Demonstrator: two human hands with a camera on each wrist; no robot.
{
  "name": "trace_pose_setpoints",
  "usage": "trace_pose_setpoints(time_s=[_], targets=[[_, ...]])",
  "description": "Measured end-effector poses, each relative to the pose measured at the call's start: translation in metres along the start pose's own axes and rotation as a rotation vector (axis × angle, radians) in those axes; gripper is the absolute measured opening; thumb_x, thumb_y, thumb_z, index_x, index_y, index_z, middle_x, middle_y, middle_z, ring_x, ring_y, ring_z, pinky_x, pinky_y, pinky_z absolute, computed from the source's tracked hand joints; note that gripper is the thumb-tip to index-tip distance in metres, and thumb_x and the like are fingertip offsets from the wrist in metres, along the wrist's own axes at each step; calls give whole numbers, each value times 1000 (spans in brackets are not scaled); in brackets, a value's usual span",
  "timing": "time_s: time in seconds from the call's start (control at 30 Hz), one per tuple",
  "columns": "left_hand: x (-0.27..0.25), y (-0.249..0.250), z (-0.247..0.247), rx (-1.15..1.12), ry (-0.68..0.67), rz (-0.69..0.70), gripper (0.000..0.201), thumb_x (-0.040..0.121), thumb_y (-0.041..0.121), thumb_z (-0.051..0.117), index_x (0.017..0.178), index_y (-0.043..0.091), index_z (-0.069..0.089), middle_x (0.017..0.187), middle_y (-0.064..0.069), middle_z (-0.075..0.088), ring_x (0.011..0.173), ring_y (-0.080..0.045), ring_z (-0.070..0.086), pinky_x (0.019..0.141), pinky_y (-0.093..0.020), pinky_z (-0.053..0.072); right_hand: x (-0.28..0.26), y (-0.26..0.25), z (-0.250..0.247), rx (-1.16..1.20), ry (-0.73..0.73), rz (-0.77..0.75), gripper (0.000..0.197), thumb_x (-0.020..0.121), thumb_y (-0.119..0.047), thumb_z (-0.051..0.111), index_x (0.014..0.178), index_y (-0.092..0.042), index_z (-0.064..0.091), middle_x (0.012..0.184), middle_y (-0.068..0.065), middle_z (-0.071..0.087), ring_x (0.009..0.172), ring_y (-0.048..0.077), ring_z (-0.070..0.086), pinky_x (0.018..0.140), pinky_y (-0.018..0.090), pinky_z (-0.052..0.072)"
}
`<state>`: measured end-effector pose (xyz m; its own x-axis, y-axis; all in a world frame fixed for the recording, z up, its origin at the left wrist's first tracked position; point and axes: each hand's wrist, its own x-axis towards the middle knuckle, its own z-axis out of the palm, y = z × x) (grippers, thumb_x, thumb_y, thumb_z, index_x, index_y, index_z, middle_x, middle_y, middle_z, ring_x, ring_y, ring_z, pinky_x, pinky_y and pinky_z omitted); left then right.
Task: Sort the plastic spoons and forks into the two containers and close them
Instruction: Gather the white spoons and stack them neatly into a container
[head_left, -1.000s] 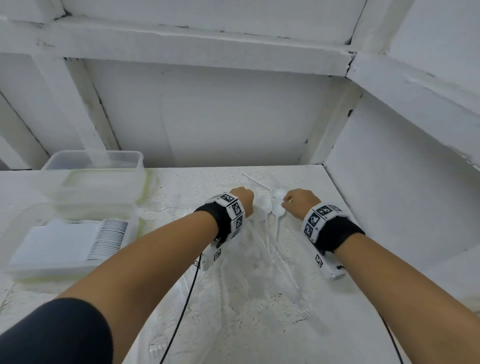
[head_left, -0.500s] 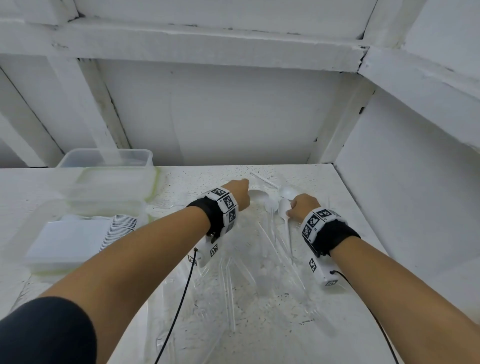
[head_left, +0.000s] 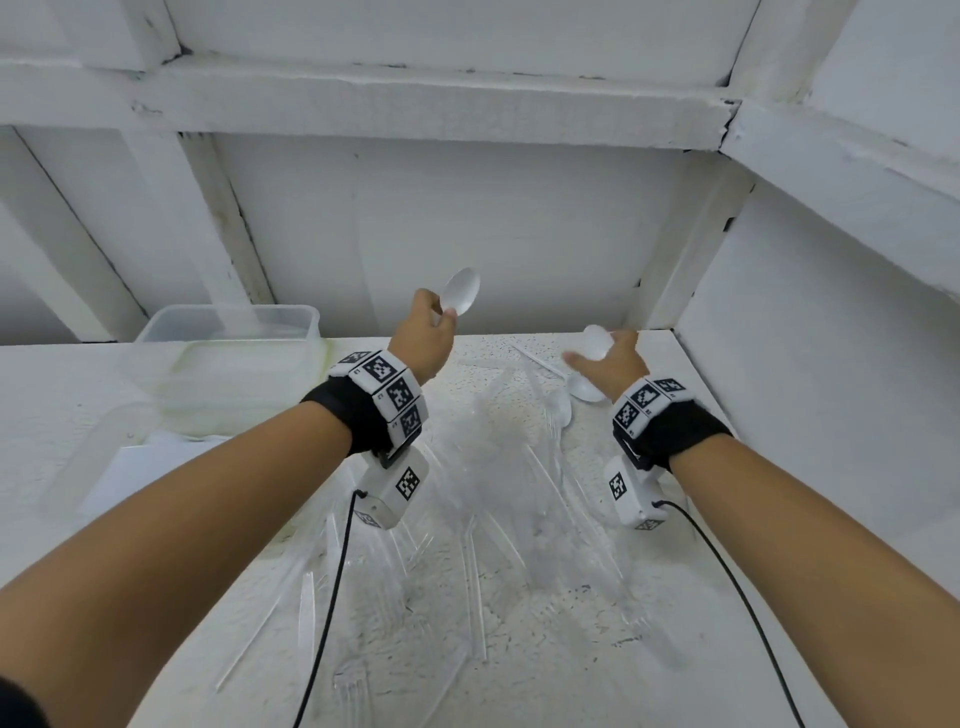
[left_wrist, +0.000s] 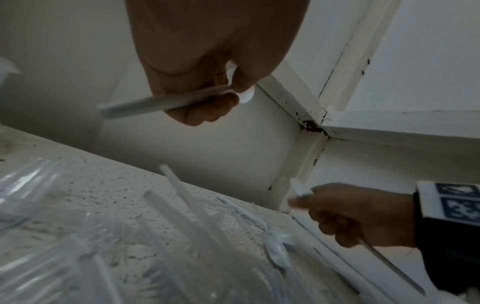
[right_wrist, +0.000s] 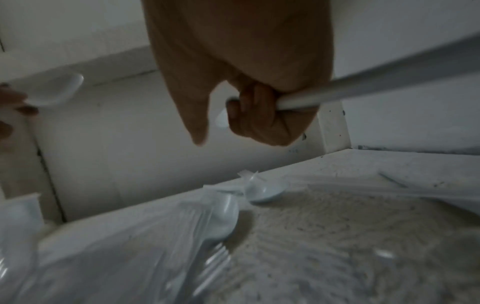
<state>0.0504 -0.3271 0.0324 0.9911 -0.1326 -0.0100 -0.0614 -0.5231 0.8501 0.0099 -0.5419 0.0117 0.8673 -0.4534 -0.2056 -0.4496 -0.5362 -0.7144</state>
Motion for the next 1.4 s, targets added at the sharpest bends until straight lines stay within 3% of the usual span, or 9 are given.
trace_pose_setpoints(time_s=[0.13,0.3,0.43,0.53,0.67,0.77,0.87,0.97,1.4], targets=[[-1,-15,-7,84,-30,-54,33,99,28,36,121,4,39,96,-9,50,72,-20,47,63,-29,37,-7,5,11,-374,-86,-2,10,87,-17,53,84,-7,53,99,20,61,90,33,58,87,43,48],[-5,-23,-10,161,-115,-92,30,98,29,37,118,7,41,87,-7,52,68,-18,45,54,-27,34,-5,9,26,-497,-195,-50,20,92,-18,49,100,0,52,94,16,54,88,32,59,79,37,48],[-5,-12,-4,257,-172,-24,12,96,20,39,98,9,43,73,-1,44,57,-11,39,51,-24,31,5,20,27,-279,-99,83,25,86,-21,51,66,-6,48,78,11,55,63,24,50,65,31,39],[3,1,8,315,-200,33,17,94,14,42,77,11,42,64,-1,39,55,-12,35,51,-23,26,9,18,16,-137,25,28,12,85,-17,51,87,-6,53,90,15,60,78,29,58,66,29,41],[24,19,42,456,-318,92,10,92,18,48,88,10,52,81,-8,51,71,-22,47,52,-23,31,-3,18,-12,126,462,-163,26,90,-8,49,115,-3,44,105,24,61,87,36,64,72,44,55],[38,34,79,574,-434,152,17,93,22,49,91,9,61,84,-9,52,81,-22,45,59,-25,32,-11,26,-35,322,599,-229,29,94,-1,40,122,-8,35,112,25,59,63,24,67,52,24,55],[49,43,115,646,-526,188,25,94,18,49,110,3,62,109,-12,63,91,-24,53,74,-28,40,-5,38,-47,314,586,-178,38,93,1,35,126,-18,35,115,22,58,61,24,64,51,28,54],[54,44,139,778,-535,235,30,90,11,51,118,1,59,121,-18,56,95,-30,58,75,-31,44,-7,48,-54,153,524,-138,39,94,-5,40,132,-14,36,119,22,55,101,36,57,81,37,47],[73,19,162,1135,-725,210,16,68,12,74,72,10,58,72,-6,62,71,-25,66,70,-38,58,8,98,-69,-5,256,59,20,95,-18,45,110,-6,48,95,10,49,85,23,47,72,29,34]])
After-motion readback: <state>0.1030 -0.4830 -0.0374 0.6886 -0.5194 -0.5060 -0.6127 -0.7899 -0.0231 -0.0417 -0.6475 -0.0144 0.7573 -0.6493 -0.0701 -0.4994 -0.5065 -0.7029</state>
